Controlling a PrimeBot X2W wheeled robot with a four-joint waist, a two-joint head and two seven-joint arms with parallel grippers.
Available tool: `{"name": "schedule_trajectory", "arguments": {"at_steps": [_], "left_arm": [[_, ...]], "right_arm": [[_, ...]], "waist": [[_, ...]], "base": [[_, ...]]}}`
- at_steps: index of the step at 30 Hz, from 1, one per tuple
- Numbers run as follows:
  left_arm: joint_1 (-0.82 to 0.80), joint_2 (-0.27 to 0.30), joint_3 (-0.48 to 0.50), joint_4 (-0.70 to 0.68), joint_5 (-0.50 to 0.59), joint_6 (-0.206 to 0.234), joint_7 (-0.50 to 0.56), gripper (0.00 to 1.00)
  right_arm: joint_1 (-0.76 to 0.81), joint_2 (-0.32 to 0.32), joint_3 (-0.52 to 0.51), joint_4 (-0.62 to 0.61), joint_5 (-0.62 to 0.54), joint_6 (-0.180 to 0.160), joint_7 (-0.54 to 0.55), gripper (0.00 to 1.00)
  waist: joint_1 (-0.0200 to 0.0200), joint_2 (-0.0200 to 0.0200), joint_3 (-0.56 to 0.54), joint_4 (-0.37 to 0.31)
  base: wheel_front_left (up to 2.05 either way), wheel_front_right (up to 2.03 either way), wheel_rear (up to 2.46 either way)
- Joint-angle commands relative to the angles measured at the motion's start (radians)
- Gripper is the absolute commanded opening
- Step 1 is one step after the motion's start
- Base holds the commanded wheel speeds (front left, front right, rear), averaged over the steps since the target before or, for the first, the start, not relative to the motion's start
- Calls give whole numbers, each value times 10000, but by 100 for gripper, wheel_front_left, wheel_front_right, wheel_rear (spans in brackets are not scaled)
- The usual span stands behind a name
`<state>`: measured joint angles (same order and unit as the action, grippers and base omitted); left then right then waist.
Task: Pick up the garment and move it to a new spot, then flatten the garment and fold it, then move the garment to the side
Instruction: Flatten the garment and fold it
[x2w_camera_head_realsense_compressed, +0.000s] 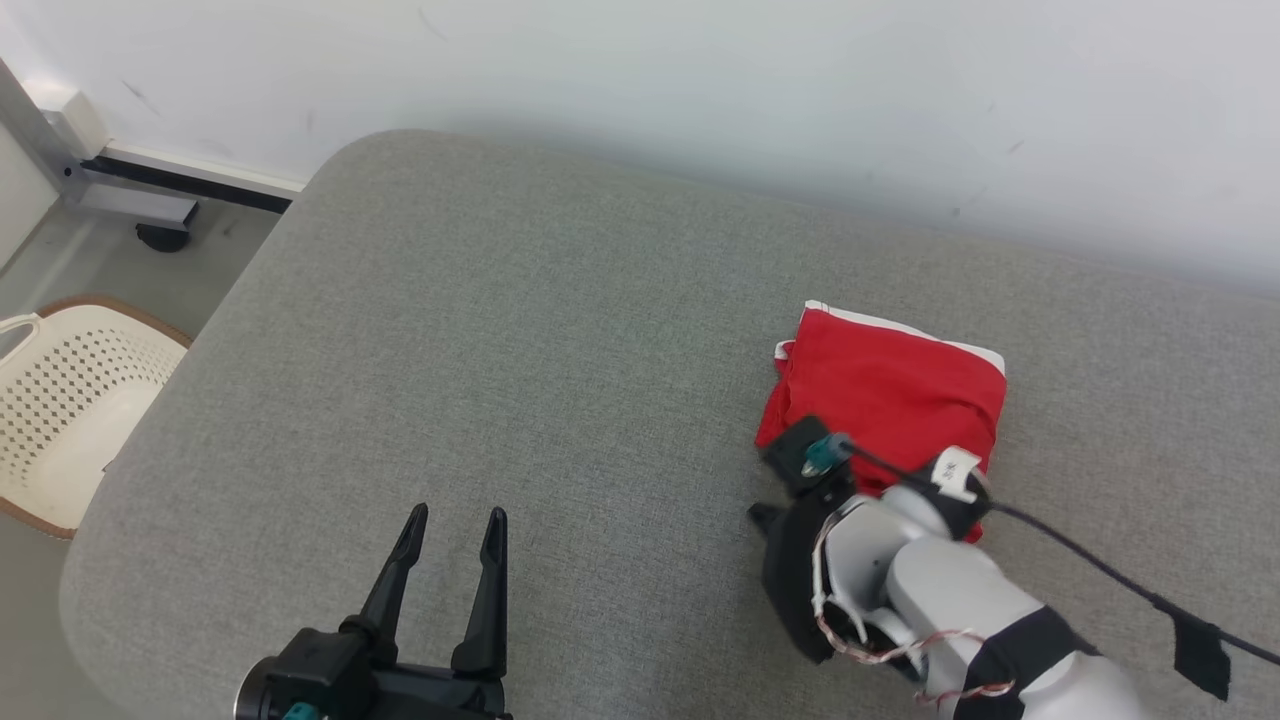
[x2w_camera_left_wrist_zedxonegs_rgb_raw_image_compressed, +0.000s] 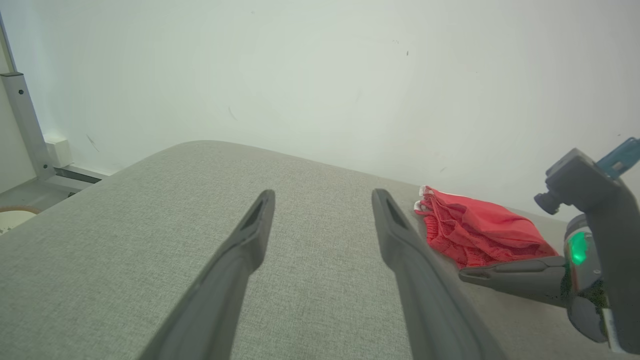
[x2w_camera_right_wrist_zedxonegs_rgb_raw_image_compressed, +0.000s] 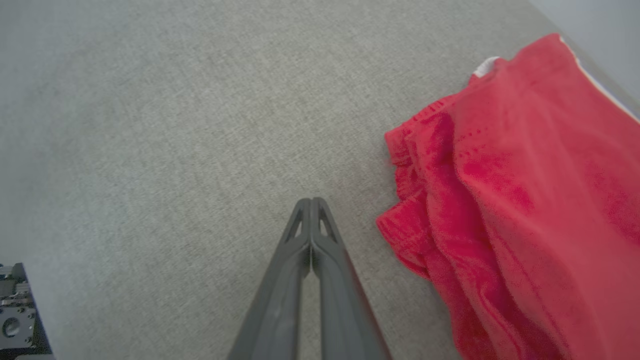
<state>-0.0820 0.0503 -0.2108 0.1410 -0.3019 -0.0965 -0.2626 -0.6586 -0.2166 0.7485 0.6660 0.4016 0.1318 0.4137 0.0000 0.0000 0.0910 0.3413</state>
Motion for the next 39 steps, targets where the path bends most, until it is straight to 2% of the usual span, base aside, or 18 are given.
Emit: {"name": "schedule_trajectory", "arguments": {"at_steps": [1,4,7,11,15,16,17,18,23,26,33,39], "left_arm": [[167,1,56,-11,35,1,-20,100],[271,1,115,-35,84,11,-20,100],[323,2,202,-52,155,2,-20,100],[475,2,326,-50,240,-37,-20,100],[497,2,374,-43,324,-68,-20,100],[525,2,381,-47,343,-77,-20,100],[548,2,401,-57,357,-86,-20,100],[574,3,417,-68,389,-97,-20,100],[669,63,589,-150,501,-153,-20,100],[771,72,688,-212,554,-150,-20,100],[873,119,724,-322,775,-196,-19,100],[866,101,684,-286,840,-267,-19,100]], "right_arm": [[107,-33,194,-213,197,-27,23,0],[189,-175,514,-810,601,-29,-49,0],[137,-376,320,-1377,805,-29,-206,0],[223,-685,-579,-1874,537,-27,-331,0],[617,-916,-2122,-2058,-110,-29,-376,0],[787,-894,-2581,-2135,-286,-27,-394,22],[994,-808,-3060,-2216,-427,-27,-452,68],[1213,-717,-3573,-2302,-637,-27,-476,100],[2484,-63,-5711,-3379,-1487,-27,-874,100],[3357,644,-6913,-3980,-1947,-27,-1029,100],[4184,1452,-8300,-4441,-2638,-27,-352,100],[3771,1668,-9112,-4163,-2632,-27,31,100]], "waist": [[0,0,-65,-29],[0,0,-166,-104],[0,0,-290,-196],[0,0,-454,-344],[0,0,-614,-459],[0,0,-648,-481],[0,0,-678,-508],[0,0,-705,-544],[0,0,-841,-815],[0,0,-919,-1016],[0,0,-930,-1276],[0,0,-906,-1248]], "base": [[0,0,0],[0,0,0],[0,0,0],[0,0,0],[0,0,0],[0,0,0],[0,0,0],[0,0,0],[0,0,0],[0,0,0],[0,0,0],[0,0,0]]}}
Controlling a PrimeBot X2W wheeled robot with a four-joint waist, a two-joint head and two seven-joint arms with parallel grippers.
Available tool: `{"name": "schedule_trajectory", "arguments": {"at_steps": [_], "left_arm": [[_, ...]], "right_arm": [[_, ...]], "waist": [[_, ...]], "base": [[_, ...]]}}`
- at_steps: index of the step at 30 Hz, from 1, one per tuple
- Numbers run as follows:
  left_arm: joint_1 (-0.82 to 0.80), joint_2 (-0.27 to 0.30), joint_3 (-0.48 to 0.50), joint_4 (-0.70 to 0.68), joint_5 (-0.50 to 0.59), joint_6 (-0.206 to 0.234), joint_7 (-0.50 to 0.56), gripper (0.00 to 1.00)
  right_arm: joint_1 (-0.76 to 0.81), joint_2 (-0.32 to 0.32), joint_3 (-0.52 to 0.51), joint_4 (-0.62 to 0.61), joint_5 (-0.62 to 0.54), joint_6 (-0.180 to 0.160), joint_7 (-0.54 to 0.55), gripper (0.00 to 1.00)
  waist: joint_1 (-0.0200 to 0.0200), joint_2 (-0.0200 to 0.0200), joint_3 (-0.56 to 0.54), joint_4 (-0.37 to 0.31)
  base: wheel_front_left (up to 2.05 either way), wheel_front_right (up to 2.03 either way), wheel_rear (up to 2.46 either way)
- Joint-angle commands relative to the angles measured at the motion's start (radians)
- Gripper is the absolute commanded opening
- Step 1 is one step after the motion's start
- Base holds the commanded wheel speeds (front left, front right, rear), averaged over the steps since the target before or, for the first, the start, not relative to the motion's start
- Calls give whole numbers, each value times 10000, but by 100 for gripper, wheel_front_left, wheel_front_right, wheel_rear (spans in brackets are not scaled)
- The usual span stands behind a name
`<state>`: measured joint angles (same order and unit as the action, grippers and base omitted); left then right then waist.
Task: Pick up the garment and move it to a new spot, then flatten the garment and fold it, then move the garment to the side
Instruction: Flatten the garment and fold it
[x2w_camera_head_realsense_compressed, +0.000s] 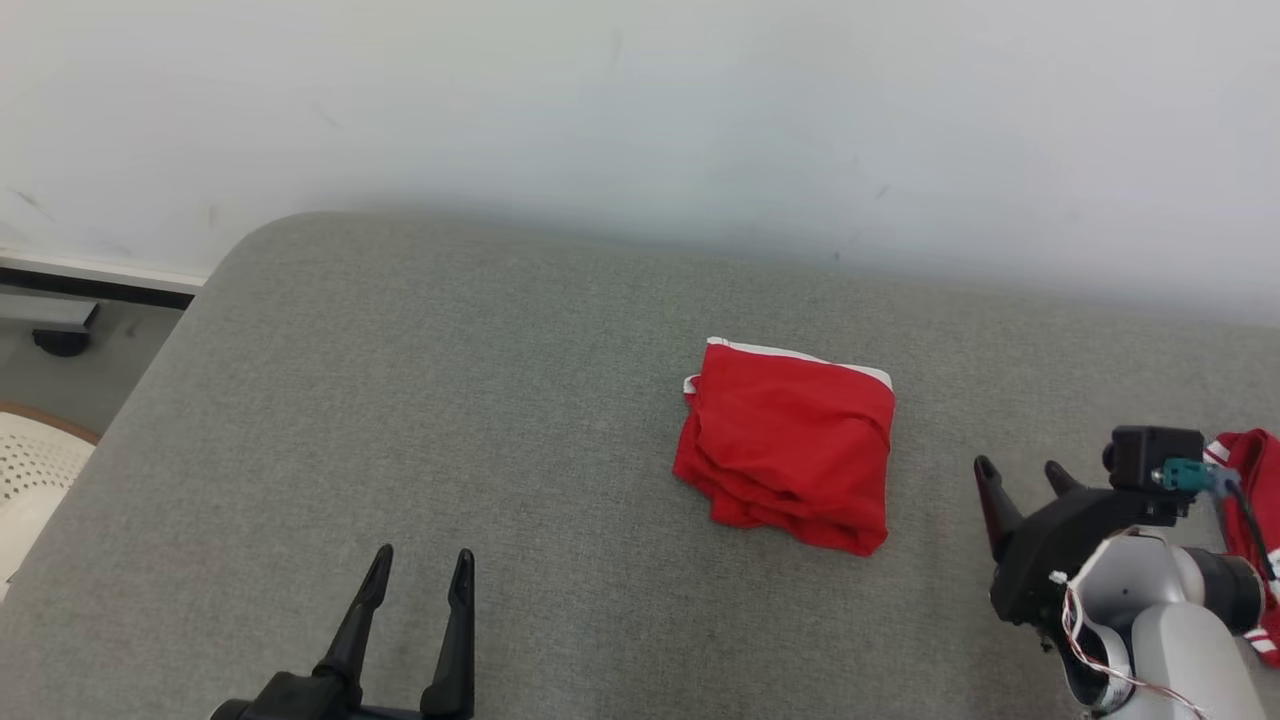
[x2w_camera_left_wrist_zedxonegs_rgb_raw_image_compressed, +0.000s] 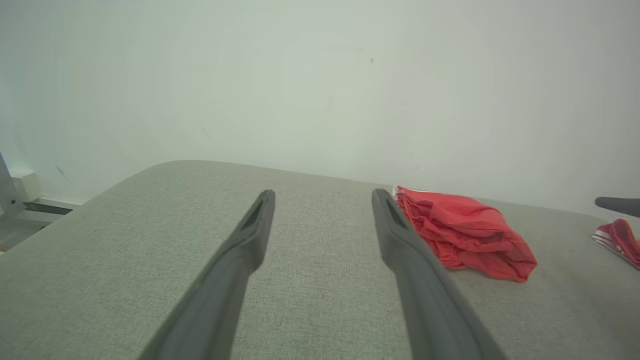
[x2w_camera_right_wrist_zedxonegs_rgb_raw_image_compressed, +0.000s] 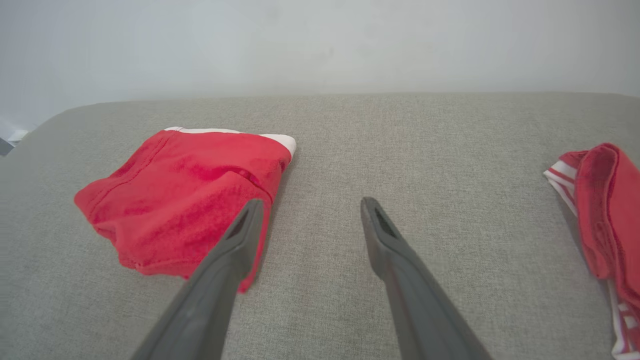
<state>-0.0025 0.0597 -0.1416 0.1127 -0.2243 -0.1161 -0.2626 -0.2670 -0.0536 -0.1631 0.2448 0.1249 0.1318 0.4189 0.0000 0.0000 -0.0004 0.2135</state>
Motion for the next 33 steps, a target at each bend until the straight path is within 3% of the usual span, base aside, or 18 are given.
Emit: {"name": "schedule_trajectory", "arguments": {"at_steps": [1,9,17,23,33], "left_arm": [[67,3,-22,10,69,-60,-19,100],[-62,-22,-86,53,47,-98,-19,100],[-138,-57,-200,117,-41,-128,-19,100],[189,-67,23,22,50,-131,-19,100],[685,-85,645,-308,88,-9,-19,100]], "right_arm": [[-201,45,3,255,259,-27,-7,100],[-1734,35,-393,2979,1193,-27,149,100],[-3201,25,-74,4864,725,-27,-860,100],[-2144,26,106,4099,426,-27,-2532,100],[783,37,737,596,252,-27,-4838,100]], "waist": [[0,0,12,59],[0,0,196,281],[0,0,327,636],[0,0,70,525],[0,0,-101,-409]], "base": [[0,0,0],[0,0,0],[0,0,0],[0,0,0],[0,0,0]]}}
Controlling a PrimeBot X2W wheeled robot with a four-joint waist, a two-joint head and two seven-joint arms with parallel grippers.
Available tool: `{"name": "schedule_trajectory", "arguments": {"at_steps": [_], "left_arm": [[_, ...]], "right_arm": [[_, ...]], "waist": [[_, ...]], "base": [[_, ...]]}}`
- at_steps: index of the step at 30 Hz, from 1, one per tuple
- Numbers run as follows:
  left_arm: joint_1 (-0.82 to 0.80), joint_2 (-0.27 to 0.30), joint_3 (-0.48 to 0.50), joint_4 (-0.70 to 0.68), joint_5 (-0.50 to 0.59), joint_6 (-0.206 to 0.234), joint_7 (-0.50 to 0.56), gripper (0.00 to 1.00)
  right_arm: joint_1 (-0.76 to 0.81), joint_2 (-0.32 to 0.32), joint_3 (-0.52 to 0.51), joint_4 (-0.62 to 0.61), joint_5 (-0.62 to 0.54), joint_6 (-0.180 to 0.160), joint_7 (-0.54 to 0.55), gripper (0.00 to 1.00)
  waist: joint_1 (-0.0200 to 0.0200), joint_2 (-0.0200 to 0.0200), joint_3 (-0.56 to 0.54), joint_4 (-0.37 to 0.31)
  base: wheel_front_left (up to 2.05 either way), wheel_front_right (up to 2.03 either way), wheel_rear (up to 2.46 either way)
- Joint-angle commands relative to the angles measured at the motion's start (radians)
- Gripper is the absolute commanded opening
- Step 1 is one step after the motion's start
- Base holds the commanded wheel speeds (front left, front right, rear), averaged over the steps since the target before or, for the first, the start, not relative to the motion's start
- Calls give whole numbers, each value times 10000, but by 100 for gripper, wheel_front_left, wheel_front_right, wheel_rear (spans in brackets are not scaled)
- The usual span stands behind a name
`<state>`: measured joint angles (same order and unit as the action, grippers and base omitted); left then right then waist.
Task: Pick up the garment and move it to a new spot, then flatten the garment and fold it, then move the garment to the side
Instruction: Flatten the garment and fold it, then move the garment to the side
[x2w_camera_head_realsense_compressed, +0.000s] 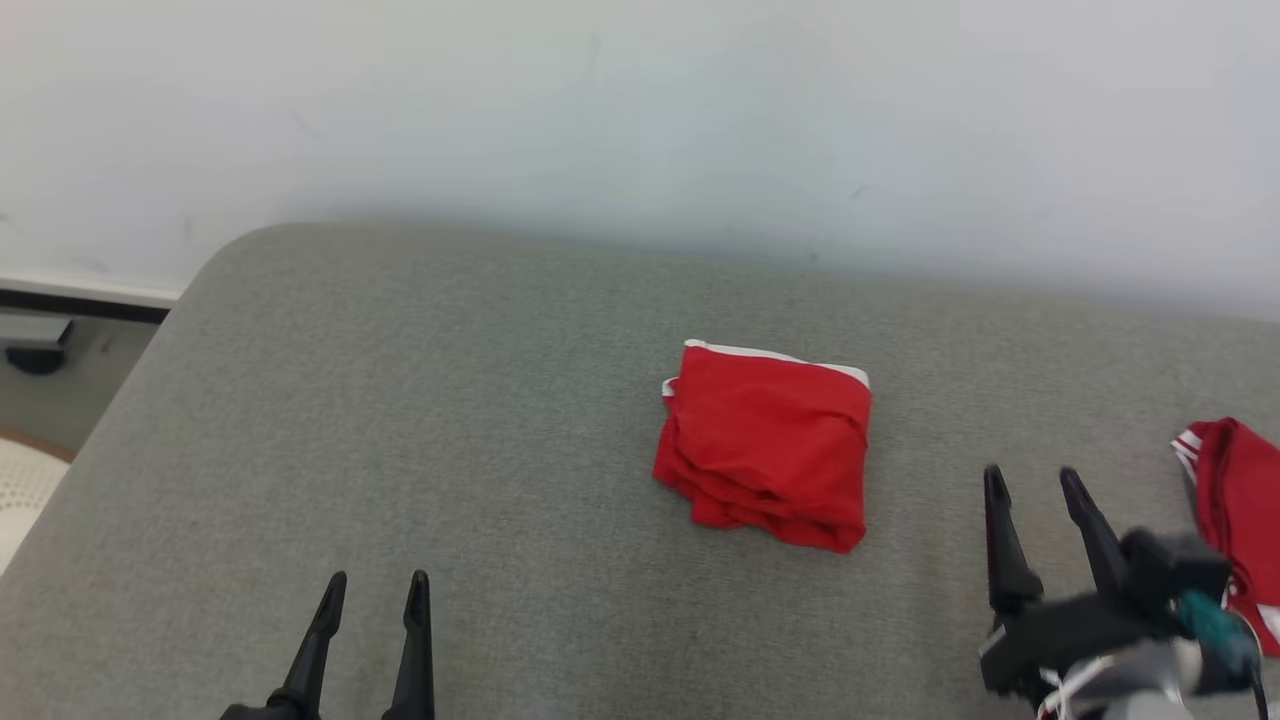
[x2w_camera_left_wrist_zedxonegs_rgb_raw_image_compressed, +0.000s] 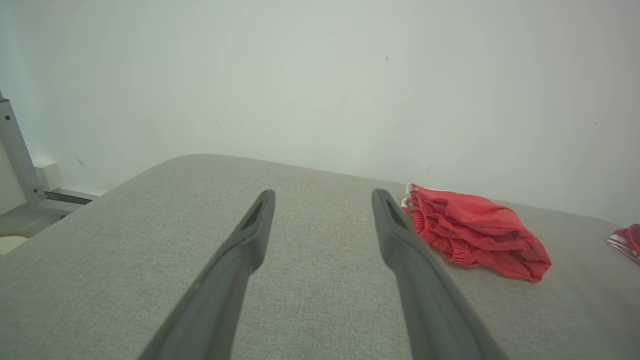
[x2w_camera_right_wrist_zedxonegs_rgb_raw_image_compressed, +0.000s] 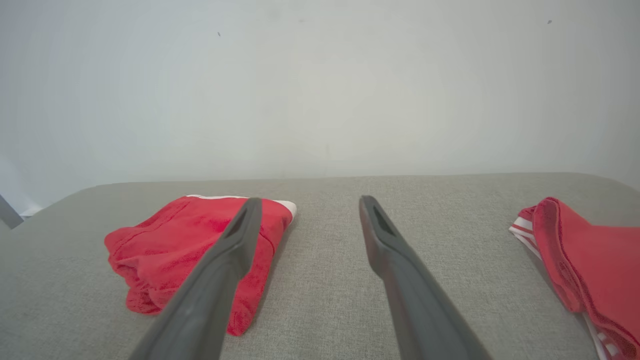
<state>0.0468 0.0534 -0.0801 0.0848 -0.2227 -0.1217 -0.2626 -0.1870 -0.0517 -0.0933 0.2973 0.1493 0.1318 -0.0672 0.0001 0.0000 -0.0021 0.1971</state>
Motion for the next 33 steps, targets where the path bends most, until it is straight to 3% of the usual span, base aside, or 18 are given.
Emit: {"name": "schedule_trajectory", "arguments": {"at_steps": [1,5,10,33], "left_arm": [[216,-19,75,-44,79,45,-19,100],[341,-23,196,24,20,5,-19,100],[388,-29,371,75,164,-38,-19,100],[422,-20,443,184,495,-87,-19,100]], "right_arm": [[302,19,-44,-211,-58,-27,-208,100],[1659,15,-10,-1162,-200,-27,-1034,100],[2435,13,193,-1299,-317,-27,-1303,100],[2240,11,290,-643,36,-27,-1307,100]], "waist": [[-1,0,-115,-315],[-1,0,-306,-507],[-1,0,-389,-656],[-1,0,-397,-792]], "base": [[0,0,0],[0,0,0],[0,0,0],[0,0,0]]}}
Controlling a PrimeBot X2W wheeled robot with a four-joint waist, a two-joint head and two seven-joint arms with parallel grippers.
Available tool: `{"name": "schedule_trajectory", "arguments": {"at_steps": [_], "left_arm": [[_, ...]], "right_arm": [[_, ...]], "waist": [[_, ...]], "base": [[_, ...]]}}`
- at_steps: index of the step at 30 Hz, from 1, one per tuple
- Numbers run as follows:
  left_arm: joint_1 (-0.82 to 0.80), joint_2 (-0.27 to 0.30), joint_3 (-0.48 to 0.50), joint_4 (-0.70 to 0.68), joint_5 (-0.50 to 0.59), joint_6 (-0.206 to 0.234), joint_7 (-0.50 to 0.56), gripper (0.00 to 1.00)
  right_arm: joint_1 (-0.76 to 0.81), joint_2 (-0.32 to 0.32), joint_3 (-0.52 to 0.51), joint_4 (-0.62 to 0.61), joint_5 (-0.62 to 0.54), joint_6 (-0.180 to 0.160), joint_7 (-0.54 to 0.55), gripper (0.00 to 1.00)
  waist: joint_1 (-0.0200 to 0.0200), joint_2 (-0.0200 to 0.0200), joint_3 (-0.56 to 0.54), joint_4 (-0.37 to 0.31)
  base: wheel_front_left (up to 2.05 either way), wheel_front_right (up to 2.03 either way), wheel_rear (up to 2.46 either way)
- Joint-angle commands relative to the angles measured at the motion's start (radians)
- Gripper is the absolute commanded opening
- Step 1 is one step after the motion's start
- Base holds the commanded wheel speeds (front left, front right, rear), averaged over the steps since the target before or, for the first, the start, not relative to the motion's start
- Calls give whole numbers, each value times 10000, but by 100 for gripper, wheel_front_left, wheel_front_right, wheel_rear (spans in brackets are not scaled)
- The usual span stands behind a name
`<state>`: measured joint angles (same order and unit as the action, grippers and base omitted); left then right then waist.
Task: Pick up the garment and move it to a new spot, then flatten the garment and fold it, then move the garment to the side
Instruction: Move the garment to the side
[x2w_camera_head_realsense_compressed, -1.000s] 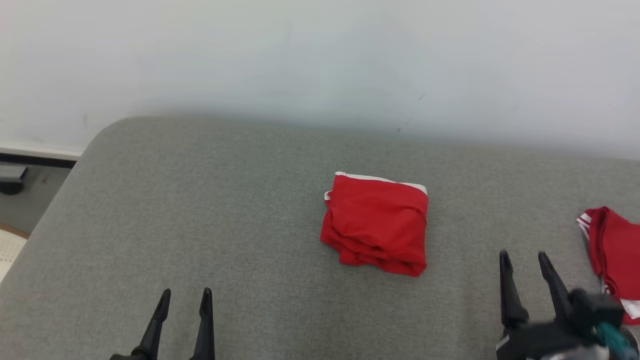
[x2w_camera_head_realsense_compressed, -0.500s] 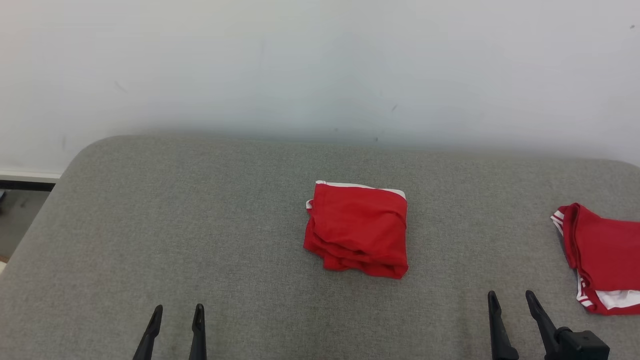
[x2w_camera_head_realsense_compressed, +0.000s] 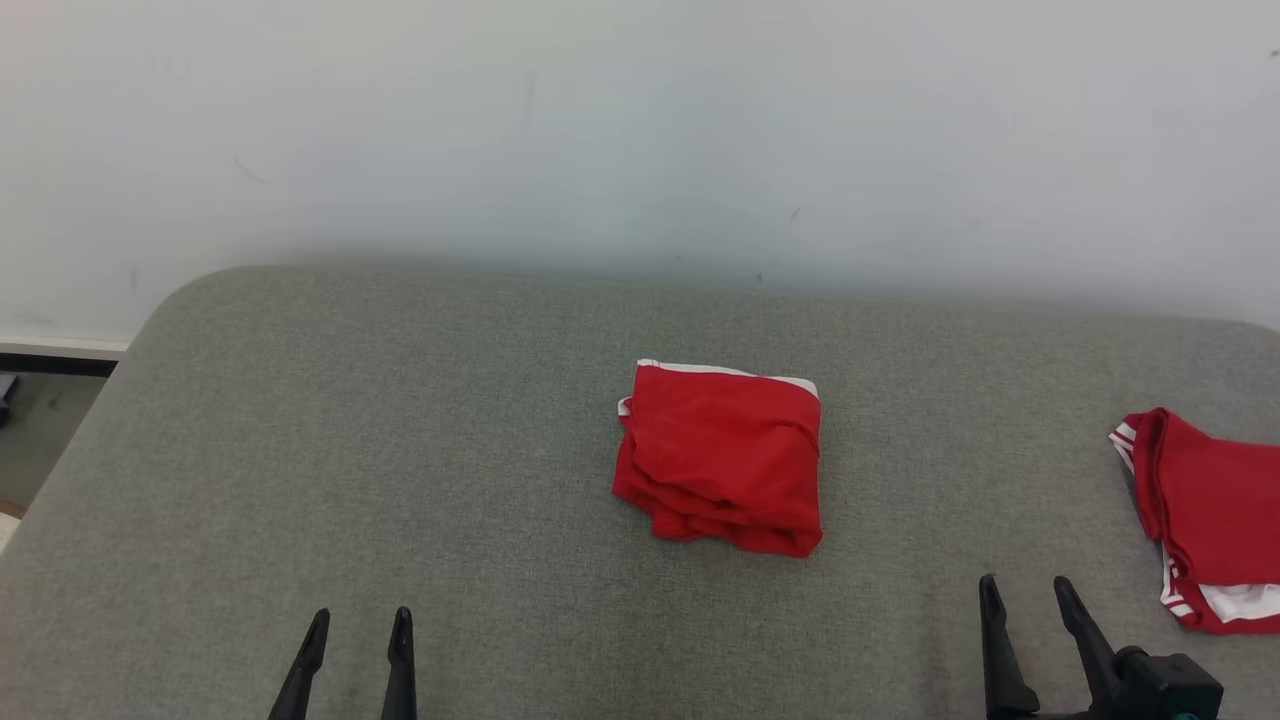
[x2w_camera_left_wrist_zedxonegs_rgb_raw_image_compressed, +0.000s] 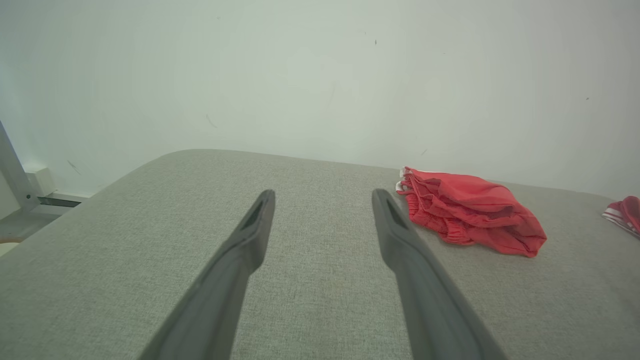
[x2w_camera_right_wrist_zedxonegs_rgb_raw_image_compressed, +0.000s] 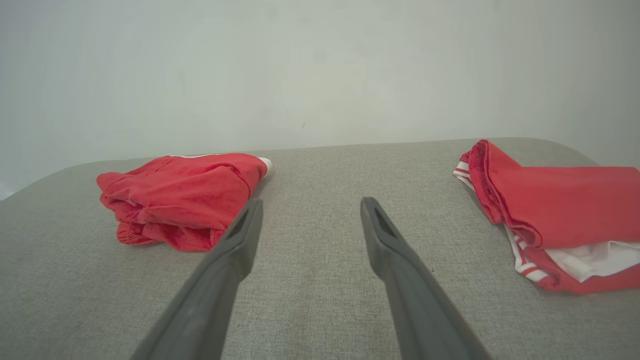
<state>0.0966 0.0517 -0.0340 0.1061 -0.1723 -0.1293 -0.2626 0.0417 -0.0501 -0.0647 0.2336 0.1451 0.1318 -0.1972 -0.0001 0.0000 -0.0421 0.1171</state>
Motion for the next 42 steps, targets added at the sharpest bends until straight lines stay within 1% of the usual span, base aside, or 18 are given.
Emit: {"name": "schedule_trajectory", "arguments": {"at_steps": [1,5,8,9,12,16,18,21,23,27,31,35,42], "left_arm": [[-80,-3,-38,-47,-14,-10,-19,100],[-86,-4,-112,-97,-7,-11,-19,100],[-78,-3,-125,-95,-27,-11,-19,100],[-78,-3,-125,-95,-27,-11,-19,100],[-57,-6,-119,-97,-61,-12,-19,100],[-139,-9,-130,-138,-103,-11,-19,100],[-241,-12,-248,-130,-140,-11,-19,100],[-468,-14,-509,-67,-257,-12,-19,100],[-613,-10,-693,-32,-354,-11,-19,100],[-961,-13,-998,-18,-661,-11,-19,100],[-1193,-10,-1289,-15,-852,-11,-19,100],[-1245,-13,-1454,71,-1024,-11,-19,100],[-1293,-14,-1752,124,-1167,18,-19,100]], "right_arm": [[-66,-5,22,10,80,-27,7,100],[-96,-5,7,96,107,-27,159,100],[-235,-8,-271,196,255,-27,747,100],[-235,-8,-271,196,255,-27,747,100],[-576,-4,-456,357,562,-27,2180,100],[-1743,-6,-414,670,1375,-27,4861,100],[-2467,-1,-354,901,1173,-27,6168,100],[-3732,-11,-655,1228,836,-27,7382,100],[-4478,8,-787,1659,802,-28,7820,100],[-5767,-6,-1155,2792,493,-28,8079,100],[-6641,-4,-1387,3902,71,-28,7985,100],[-7142,-3,-1582,4913,-81,-28,7631,100],[-7715,-1,-2086,6603,-643,-28,6957,100]], "waist": [[1,0,6,18],[1,0,32,78],[1,0,69,109],[1,0,69,109],[1,0,126,95],[1,0,338,43],[1,0,498,77],[1,0,817,280],[1,0,1014,474],[1,0,1490,1009],[1,0,1917,1571],[1,0,2153,1988],[1,0,2268,2344]], "base": [[0,0,0],[0,0,0],[0,0,0],[0,0,0],[0,0,0],[0,0,0],[0,0,0],[0,0,0],[0,0,0],[0,0,0],[0,0,0],[0,0,0],[0,0,0]]}}
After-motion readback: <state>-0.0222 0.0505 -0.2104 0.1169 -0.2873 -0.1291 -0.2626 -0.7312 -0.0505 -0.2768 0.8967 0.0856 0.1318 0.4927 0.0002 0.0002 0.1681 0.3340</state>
